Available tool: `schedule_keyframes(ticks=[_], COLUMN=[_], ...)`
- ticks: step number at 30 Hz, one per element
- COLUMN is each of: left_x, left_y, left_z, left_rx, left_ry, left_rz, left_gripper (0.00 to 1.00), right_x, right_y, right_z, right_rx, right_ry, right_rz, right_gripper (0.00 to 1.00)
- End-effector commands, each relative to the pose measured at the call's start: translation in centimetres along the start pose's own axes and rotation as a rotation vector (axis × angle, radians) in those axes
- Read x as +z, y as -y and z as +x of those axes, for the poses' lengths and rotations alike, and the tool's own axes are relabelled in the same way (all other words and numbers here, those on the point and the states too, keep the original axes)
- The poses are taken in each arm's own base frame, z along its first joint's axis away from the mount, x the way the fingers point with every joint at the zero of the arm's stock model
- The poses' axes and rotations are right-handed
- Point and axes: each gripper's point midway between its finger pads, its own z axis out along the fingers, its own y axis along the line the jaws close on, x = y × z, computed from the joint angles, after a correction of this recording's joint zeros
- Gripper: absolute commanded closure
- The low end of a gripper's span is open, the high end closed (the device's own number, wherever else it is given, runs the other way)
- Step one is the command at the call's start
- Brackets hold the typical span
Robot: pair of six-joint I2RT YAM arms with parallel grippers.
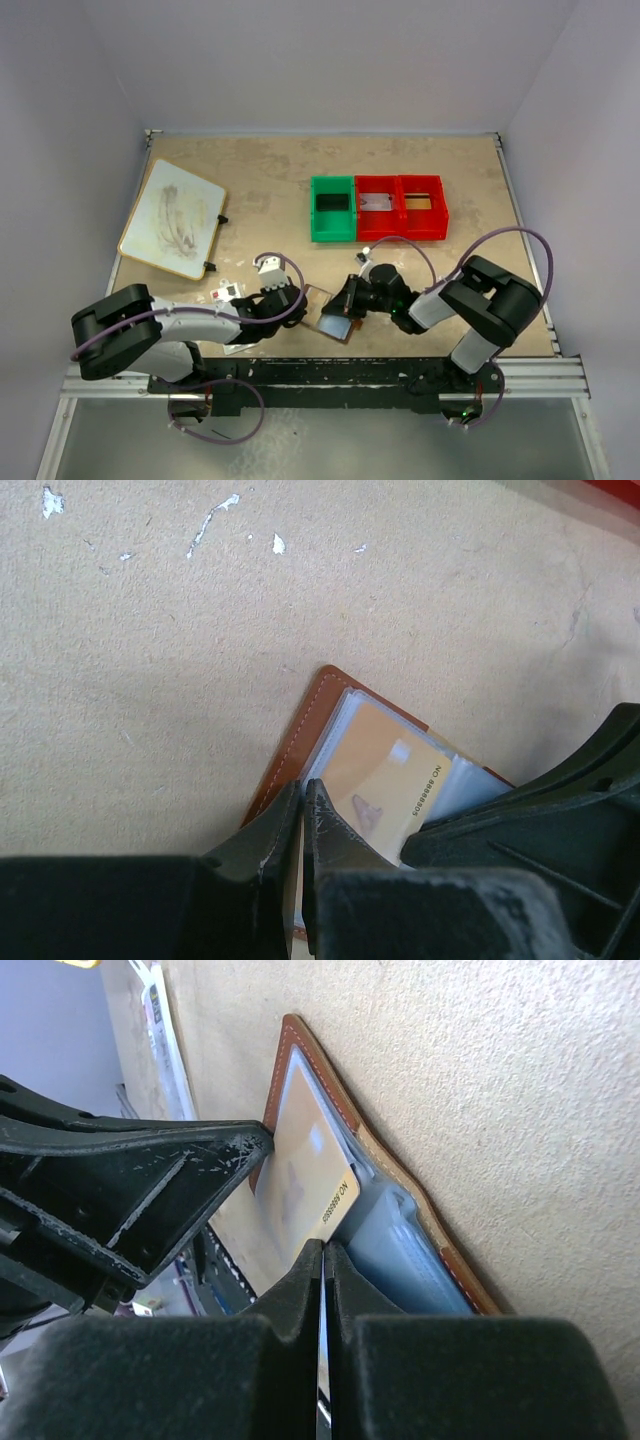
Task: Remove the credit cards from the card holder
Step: Remove the credit card from the card holder.
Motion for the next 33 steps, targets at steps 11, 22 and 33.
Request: schedule_keyframes(ticks=[11,22,33], left_x=[-0.4,-0.4,-0.6], left_y=[-4.9,-4.5,-3.6], left_z=[3.1,3.1,3.1], left_rx=[0.132,0.131,0.134], left_ry=[-0.118,-0.123,-0.124], left_rz=[-0.150,-0.132,-0.109], left_gripper=[1.00,1.00,1.00], right_x=[-1.6,-2.3,-1.7], right_y=[0.8,0.6,2.4], right_z=[-1.3,-3.6,-2.2], right_rx=[-0.013,-0.171,-0.309], right_ry=[0.089,0.130,0.059], right_rz=[0.122,0.244,0.507], right_gripper=[1.00,0.90,0.71])
